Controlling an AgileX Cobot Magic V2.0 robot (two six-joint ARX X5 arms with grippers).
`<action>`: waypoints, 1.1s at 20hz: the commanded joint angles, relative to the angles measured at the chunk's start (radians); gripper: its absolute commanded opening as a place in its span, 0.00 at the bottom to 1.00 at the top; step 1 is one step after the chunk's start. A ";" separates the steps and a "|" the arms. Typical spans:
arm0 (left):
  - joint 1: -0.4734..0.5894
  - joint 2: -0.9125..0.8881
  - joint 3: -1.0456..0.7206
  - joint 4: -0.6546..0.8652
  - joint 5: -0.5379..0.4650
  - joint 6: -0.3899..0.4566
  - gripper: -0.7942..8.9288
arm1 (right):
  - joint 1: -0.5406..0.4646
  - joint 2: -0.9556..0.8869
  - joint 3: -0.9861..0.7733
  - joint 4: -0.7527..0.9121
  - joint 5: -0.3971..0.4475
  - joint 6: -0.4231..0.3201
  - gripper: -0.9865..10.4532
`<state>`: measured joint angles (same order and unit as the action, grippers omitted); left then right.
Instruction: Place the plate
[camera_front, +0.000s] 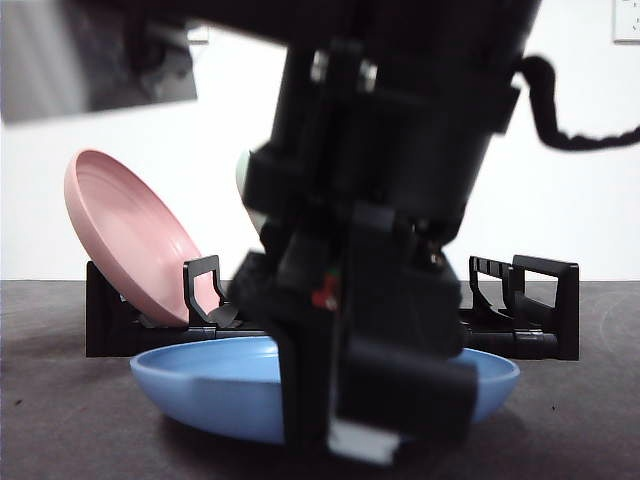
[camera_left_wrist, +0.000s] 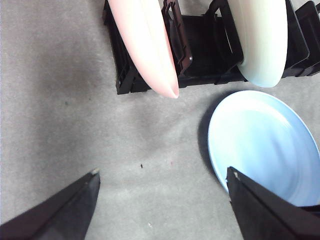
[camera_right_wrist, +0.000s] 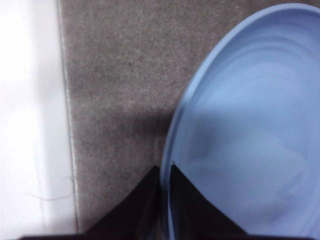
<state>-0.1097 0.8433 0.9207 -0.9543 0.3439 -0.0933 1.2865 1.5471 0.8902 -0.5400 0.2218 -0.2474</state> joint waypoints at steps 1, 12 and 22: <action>-0.003 0.005 0.021 0.005 0.006 0.006 0.50 | 0.003 0.035 0.007 0.002 -0.005 -0.007 0.16; -0.003 0.006 0.024 -0.001 0.005 -0.027 0.50 | -0.018 -0.183 0.246 -0.133 -0.169 0.306 0.26; -0.006 0.358 0.410 -0.079 -0.178 -0.103 0.50 | -0.080 -0.366 0.361 -0.283 -0.082 0.579 0.26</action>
<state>-0.1135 1.1816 1.3113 -1.0336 0.1707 -0.1875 1.1950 1.1740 1.2320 -0.8261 0.1352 0.3023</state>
